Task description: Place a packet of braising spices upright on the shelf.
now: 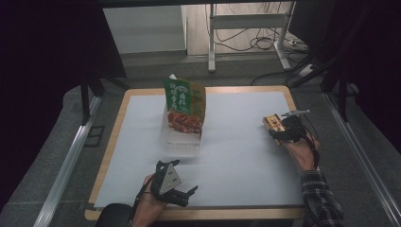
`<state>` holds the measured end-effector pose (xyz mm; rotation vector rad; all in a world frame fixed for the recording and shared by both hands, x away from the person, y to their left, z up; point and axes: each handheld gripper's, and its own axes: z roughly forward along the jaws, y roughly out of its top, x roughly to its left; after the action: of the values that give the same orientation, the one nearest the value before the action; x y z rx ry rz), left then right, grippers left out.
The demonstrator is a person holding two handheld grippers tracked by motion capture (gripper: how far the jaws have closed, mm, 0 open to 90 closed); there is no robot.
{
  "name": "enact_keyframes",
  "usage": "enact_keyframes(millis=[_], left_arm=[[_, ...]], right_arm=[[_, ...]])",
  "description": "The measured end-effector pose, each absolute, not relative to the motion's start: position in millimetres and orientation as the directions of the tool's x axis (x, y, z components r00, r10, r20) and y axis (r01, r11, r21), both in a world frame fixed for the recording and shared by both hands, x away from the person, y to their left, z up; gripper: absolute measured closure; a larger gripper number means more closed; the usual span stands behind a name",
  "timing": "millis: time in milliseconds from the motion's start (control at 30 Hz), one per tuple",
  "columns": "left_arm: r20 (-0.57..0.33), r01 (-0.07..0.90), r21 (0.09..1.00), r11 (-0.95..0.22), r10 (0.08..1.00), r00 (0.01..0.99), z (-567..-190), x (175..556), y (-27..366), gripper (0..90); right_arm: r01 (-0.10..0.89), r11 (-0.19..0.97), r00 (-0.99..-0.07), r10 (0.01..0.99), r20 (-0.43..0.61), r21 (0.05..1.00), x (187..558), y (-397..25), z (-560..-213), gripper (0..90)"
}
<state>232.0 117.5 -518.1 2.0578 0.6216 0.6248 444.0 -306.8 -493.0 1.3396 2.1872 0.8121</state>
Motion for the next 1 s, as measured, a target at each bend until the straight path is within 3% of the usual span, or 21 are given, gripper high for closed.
enact_keyframes(millis=[1000], left_arm=[[0.204,0.192,0.845,-0.498,0.634,0.746,-519,231,116,0.0]], right_arm=[[0.530,0.498,-0.645,0.762,-0.055,0.686,373,-253,-488,31.6]])
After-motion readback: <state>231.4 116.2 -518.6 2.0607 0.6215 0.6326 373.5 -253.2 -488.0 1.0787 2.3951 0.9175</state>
